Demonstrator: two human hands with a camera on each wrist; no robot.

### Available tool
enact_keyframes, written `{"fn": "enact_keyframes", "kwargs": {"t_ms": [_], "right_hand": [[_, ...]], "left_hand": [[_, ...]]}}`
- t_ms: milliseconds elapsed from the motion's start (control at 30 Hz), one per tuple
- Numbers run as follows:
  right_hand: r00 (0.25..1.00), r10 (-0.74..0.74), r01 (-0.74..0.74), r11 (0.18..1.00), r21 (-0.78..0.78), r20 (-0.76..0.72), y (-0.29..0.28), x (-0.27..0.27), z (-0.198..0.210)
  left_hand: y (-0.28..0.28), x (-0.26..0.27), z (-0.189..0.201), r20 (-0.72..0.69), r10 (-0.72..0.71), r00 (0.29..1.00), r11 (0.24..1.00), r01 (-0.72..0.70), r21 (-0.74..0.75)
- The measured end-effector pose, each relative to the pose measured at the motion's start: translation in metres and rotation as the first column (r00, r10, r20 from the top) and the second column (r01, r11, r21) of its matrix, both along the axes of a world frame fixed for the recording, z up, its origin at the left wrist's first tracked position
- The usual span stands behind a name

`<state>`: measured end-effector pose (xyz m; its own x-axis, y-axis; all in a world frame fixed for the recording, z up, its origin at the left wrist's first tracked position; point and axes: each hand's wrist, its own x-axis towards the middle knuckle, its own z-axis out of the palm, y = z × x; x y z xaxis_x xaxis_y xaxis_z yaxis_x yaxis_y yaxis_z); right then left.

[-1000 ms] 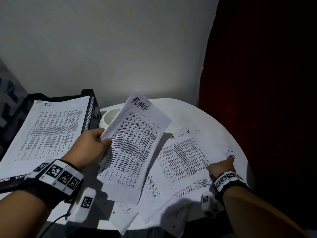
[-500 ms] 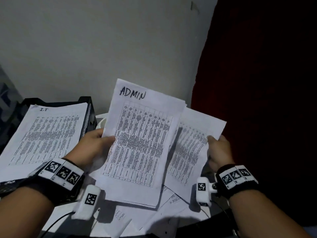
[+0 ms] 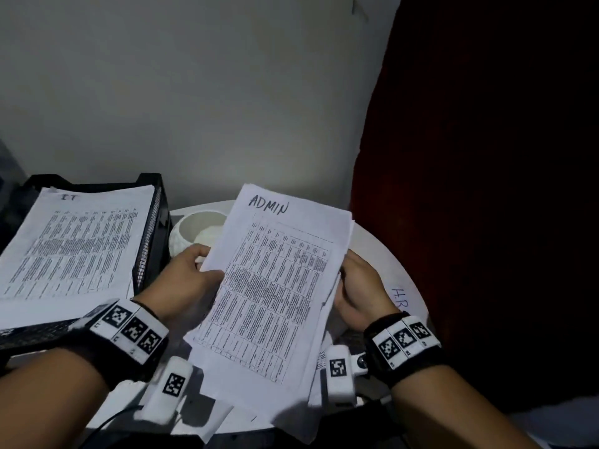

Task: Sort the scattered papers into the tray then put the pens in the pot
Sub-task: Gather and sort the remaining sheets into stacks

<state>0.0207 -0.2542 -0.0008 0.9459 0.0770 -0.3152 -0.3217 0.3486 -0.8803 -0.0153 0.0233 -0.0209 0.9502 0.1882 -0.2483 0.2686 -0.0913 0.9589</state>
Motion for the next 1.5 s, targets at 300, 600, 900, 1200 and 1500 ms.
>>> {"fn": "enact_keyframes", "kwargs": {"t_ms": [300,600,900,1200,1500], "right_hand": [[0.919,-0.346,0.086,0.645,-0.76,-0.189,-0.097,0.039,-0.102],[0.967,-0.067,-0.198,0.407,-0.892,-0.246,-0.053,0.038,-0.139],[0.988,-0.142,0.045,0.639,-0.768,-0.06,-0.051,0.045,-0.129],[0.982,-0.123,0.17,0.904,-0.393,0.142,-0.045,0.053,-0.032],[0.992,0.005,0.014,0.988,-0.151,0.125,-0.045,0.05,-0.007]], "left_hand": [[0.005,0.0,0.006,0.027,-0.034,0.999,0.849,0.014,0.528],[0.02,0.006,0.0,0.021,0.012,1.0,0.857,-0.021,0.515],[0.01,0.005,0.009,0.006,0.032,0.999,0.985,-0.032,0.171],[0.003,0.002,0.022,-0.025,0.056,0.998,0.984,-0.059,-0.169],[-0.006,-0.002,0.017,-0.087,-0.054,0.995,0.993,0.044,-0.109]]}}
